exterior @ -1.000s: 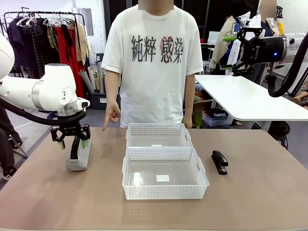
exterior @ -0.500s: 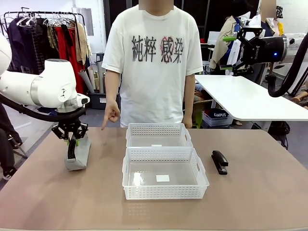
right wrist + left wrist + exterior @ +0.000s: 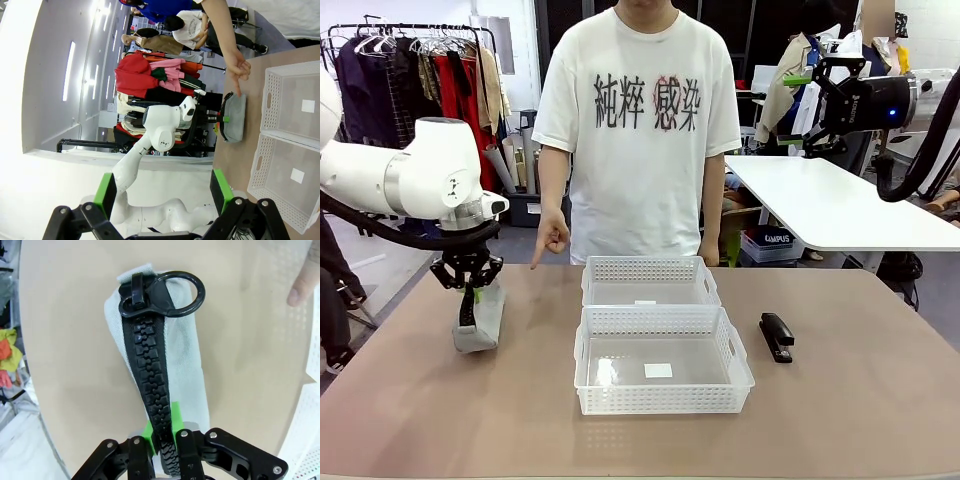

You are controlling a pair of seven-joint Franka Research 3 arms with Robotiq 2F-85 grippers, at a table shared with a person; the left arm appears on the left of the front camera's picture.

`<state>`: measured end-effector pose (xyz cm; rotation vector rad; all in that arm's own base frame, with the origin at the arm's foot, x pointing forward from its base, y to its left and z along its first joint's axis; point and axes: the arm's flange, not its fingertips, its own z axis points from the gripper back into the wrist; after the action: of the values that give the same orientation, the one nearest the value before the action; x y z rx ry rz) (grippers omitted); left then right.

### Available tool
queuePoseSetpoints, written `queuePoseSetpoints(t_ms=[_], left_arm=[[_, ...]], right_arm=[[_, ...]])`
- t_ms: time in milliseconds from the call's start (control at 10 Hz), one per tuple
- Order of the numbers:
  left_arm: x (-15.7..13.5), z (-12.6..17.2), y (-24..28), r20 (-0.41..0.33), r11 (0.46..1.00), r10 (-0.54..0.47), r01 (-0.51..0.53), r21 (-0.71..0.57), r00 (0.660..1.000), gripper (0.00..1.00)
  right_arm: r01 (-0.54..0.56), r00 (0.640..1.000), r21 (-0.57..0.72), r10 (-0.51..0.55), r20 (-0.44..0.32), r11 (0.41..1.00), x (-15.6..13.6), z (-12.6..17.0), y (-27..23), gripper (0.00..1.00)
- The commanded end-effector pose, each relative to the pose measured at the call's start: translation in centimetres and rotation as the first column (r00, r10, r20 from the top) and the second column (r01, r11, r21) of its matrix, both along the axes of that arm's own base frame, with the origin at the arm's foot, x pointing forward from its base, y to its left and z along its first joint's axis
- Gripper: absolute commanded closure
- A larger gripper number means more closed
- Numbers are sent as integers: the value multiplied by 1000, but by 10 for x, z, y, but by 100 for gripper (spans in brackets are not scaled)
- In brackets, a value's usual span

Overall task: Distribute items into two baskets.
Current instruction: Pick up the Pencil pouch that the person points to.

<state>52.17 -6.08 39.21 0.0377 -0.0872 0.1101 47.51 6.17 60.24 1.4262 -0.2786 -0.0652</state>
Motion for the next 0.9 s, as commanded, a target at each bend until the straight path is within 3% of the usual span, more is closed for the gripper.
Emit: queuePoseSetpoints(t_ms=[0, 300, 500, 800], left_arm=[[-10, 34, 0, 37, 1000, -11, 11, 17, 999, 100], [-23, 101, -8, 74, 991, -125, 121, 53, 989, 100], [-25, 137, -18, 56, 978, -202, 198, 65, 978, 100], [-28, 196, -37, 59, 974, -219, 214, 72, 974, 100]], right_arm=[[-2, 1000, 0, 2, 10, 1000, 0, 0, 0, 0], [-2, 1000, 0, 2, 10, 1000, 0, 0, 0, 0], [-2, 1000, 0, 2, 10, 1000, 0, 0, 0, 0], [-2, 1000, 0, 2, 10, 1000, 0, 0, 0, 0]])
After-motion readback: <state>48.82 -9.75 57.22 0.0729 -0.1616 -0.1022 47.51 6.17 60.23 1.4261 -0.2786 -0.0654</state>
